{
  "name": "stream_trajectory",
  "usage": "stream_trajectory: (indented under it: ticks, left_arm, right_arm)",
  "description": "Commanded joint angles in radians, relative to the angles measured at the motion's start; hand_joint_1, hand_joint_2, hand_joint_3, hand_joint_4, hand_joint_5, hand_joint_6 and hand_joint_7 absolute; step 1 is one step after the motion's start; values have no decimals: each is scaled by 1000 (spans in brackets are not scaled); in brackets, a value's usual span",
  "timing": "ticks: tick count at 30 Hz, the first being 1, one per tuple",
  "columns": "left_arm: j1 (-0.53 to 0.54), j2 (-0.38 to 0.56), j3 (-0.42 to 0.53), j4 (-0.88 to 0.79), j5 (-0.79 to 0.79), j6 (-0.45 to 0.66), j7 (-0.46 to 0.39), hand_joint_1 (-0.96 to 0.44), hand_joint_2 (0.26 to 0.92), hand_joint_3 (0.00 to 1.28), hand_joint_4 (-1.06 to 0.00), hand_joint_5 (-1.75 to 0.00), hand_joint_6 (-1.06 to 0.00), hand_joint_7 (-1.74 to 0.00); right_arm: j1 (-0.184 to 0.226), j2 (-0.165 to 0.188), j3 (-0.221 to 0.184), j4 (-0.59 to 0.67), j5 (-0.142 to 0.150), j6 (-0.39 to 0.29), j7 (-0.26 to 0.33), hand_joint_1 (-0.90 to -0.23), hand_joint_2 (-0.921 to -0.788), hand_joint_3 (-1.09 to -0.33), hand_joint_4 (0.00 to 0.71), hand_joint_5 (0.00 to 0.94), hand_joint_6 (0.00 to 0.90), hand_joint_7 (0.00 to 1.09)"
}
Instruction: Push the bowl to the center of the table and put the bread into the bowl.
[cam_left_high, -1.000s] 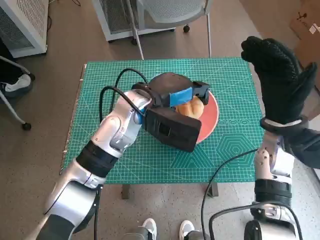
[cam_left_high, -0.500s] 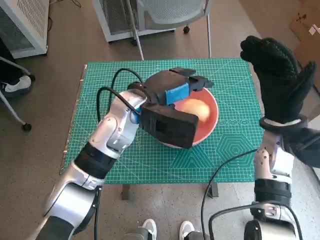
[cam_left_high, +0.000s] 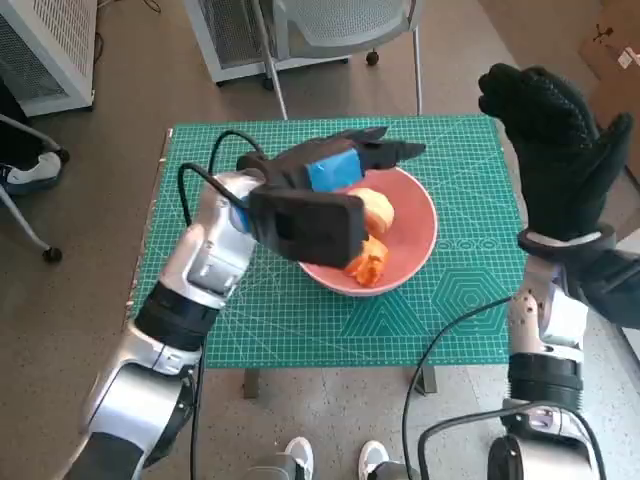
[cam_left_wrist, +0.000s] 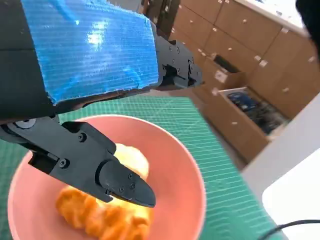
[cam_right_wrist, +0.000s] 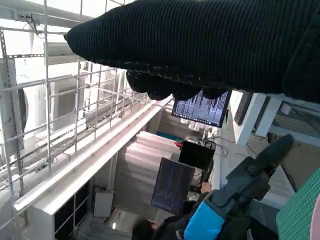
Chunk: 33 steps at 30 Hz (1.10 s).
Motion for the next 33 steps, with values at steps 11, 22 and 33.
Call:
stream_trajectory:
  ticks: [11,22,33]
  left_arm:
    - [186,-148,399,-35,-592,-267,39,-462,824,18,-29,-13,-216,-52]
    - [294,-195,445,-230,-736,-210,90,-372,888,34,-9,-2,-180,-50]
    - [352,-198,440,-335,-749,-167,121,-402,899,40,1,1,-155,-60]
  right_arm:
    - [-7,-5,10,-23,-6,33,-10,-650,-921,-534,352,6,402,15]
    - [-40,1,20,5,-24,23,-23,-656,-921,-531,357,6,405,13]
    - [-55,17,41,4,-65,20,-61,-650,-921,-539,351,1,404,10]
